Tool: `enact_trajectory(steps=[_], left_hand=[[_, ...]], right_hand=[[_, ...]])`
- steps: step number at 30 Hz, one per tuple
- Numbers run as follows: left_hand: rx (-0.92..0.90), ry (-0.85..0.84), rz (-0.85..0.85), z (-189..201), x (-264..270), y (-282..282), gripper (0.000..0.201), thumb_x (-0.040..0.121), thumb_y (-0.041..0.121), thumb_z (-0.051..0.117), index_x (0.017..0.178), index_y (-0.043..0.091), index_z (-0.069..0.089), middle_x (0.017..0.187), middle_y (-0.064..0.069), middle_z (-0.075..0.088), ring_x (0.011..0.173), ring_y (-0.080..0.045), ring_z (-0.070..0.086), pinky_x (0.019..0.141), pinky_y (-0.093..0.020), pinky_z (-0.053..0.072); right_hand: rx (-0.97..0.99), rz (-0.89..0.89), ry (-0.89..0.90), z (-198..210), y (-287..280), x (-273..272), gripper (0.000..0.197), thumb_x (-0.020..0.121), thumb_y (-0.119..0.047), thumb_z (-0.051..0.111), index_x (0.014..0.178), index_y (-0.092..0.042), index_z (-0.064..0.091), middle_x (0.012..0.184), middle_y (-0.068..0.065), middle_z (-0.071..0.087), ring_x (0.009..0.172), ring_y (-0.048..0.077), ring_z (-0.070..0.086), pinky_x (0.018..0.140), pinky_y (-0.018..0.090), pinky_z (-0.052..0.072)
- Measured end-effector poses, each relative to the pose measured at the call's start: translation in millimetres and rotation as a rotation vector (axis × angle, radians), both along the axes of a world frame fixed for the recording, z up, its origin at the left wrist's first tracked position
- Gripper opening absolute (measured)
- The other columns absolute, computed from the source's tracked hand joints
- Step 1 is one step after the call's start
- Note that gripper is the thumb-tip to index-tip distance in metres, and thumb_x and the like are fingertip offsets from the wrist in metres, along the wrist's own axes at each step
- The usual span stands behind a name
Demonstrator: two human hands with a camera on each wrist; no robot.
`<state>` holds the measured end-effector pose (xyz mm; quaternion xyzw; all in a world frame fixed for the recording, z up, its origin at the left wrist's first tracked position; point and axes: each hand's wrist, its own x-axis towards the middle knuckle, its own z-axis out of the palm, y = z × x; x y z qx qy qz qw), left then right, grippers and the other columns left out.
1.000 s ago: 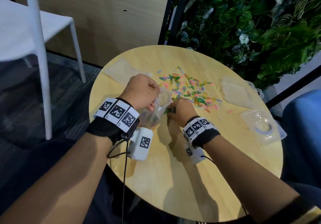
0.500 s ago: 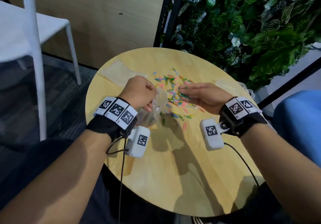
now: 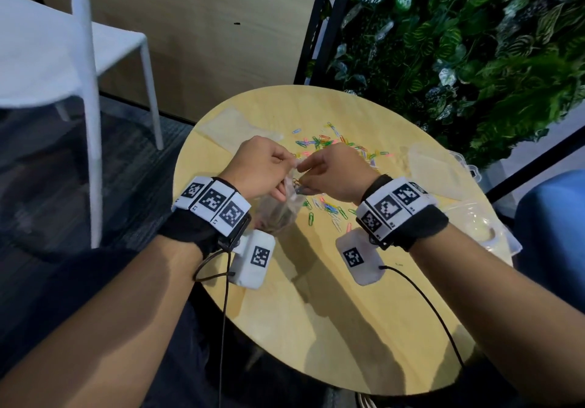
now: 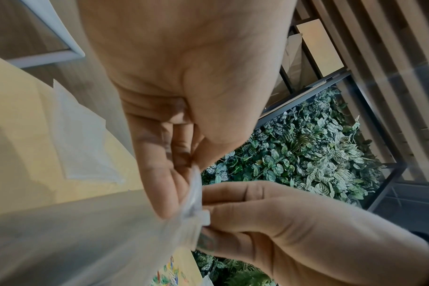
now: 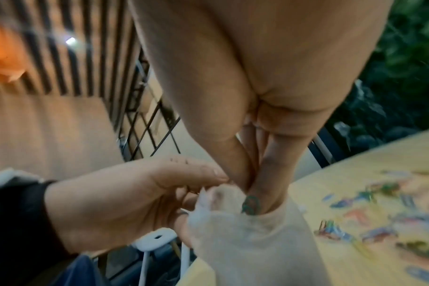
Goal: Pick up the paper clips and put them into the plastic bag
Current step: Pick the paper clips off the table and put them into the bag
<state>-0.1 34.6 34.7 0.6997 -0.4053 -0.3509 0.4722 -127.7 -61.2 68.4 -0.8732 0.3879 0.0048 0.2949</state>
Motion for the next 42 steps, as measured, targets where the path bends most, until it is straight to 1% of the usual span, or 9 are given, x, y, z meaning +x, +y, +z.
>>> enact_trajectory(steps=[10, 14, 18, 23, 26, 29, 33, 37, 42], left_hand=[[-0.012, -0.030, 0.131, 1.7, 10.3, 4.8, 0.017, 0.100, 0.009, 0.057, 0.097, 0.007, 0.074, 0.065, -0.012, 0.070, 0.045, -0.015, 0.067, 0.048, -0.024, 0.057], [0.015, -0.056, 0.221, 0.3, 18.1, 5.6, 0.019, 0.098, 0.003, 0.055, 0.095, 0.001, 0.073, 0.063, -0.012, 0.068, 0.042, -0.016, 0.063, 0.046, -0.028, 0.059], [0.041, -0.062, 0.249, 2.2, 19.3, 6.4, 0.021, 0.098, 0.002, 0.052, 0.094, 0.001, 0.073, 0.060, -0.011, 0.066, 0.043, -0.018, 0.063, 0.052, -0.035, 0.062], [0.060, -0.091, 0.241, -0.5, 16.1, 2.4, 0.021, 0.098, 0.003, 0.052, 0.094, 0.002, 0.073, 0.061, -0.012, 0.067, 0.048, -0.022, 0.065, 0.053, -0.034, 0.062], [0.077, -0.097, 0.230, -2.4, 14.3, -1.8, 0.020, 0.097, 0.004, 0.053, 0.094, 0.003, 0.073, 0.063, -0.012, 0.068, 0.049, -0.022, 0.065, 0.054, -0.033, 0.061], [0.090, -0.110, 0.209, -3.5, 12.6, -5.8, 0.019, 0.098, 0.005, 0.054, 0.095, 0.005, 0.073, 0.064, -0.011, 0.068, 0.048, -0.020, 0.066, 0.051, -0.029, 0.059], [0.097, -0.126, 0.184, -4.3, 8.3, -9.5, 0.019, 0.098, 0.008, 0.055, 0.094, 0.005, 0.073, 0.066, -0.013, 0.071, 0.049, -0.022, 0.068, 0.049, -0.026, 0.057], [0.094, -0.133, 0.144, -3.3, 2.3, -10.1, 0.019, 0.098, 0.008, 0.055, 0.095, 0.006, 0.074, 0.064, -0.011, 0.070, 0.046, -0.019, 0.067, 0.046, -0.024, 0.055], [0.103, -0.107, 0.065, -4.5, -3.6, -11.7, 0.019, 0.099, 0.010, 0.055, 0.098, 0.005, 0.073, 0.060, -0.010, 0.067, 0.039, -0.015, 0.064, 0.043, -0.023, 0.054]], right_hand=[[0.178, -0.174, -0.563, -2.8, -9.3, -16.6, 0.039, 0.085, 0.013, 0.046, 0.080, -0.012, 0.076, 0.087, 0.011, 0.075, 0.087, 0.021, 0.073, 0.086, 0.036, 0.059], [-0.260, 0.076, -0.113, -49.2, -20.9, -33.6, 0.042, 0.089, 0.007, 0.040, 0.110, -0.012, 0.072, 0.123, 0.011, 0.066, 0.118, 0.024, 0.060, 0.104, 0.035, 0.045], [-0.431, 0.537, 0.344, -108.0, -9.1, -45.3, 0.055, 0.100, -0.036, 0.035, 0.152, -0.022, 0.021, 0.160, 0.005, 0.017, 0.145, 0.031, 0.019, 0.115, 0.051, 0.025], [-0.516, 0.447, 0.482, -120.7, -20.9, -68.1, 0.055, 0.099, -0.048, 0.011, 0.152, -0.039, -0.003, 0.163, -0.010, -0.006, 0.149, 0.031, -0.002, 0.113, 0.064, 0.007], [-0.432, 0.270, 0.505, -122.6, -33.2, -85.6, 0.053, 0.103, -0.034, 0.021, 0.153, -0.035, 0.003, 0.163, -0.006, 0.002, 0.145, 0.036, 0.015, 0.108, 0.060, 0.029], [-0.469, 0.198, 0.431, -119.9, -29.4, -97.0, 0.053, 0.095, -0.004, 0.040, 0.146, -0.015, 0.031, 0.149, 0.009, 0.034, 0.124, 0.032, 0.046, 0.096, 0.040, 0.046], [-0.513, 0.113, 0.376, -111.9, -21.6, -97.5, 0.022, 0.089, -0.002, 0.046, 0.102, -0.006, 0.065, 0.099, 0.009, 0.063, 0.088, 0.028, 0.063, 0.077, 0.033, 0.050], [-0.398, -0.015, 0.278, -96.6, -31.4, -97.5, 0.032, 0.080, 0.001, 0.048, 0.076, -0.015, 0.076, 0.073, 0.004, 0.071, 0.067, 0.023, 0.066, 0.067, 0.031, 0.057], [0.032, -0.465, -0.010, -72.3, -54.8, -99.3, 0.012, 0.079, -0.008, 0.076, 0.089, -0.015, 0.078, 0.091, 0.004, 0.074, 0.079, 0.016, 0.066, 0.079, 0.024, 0.053]])
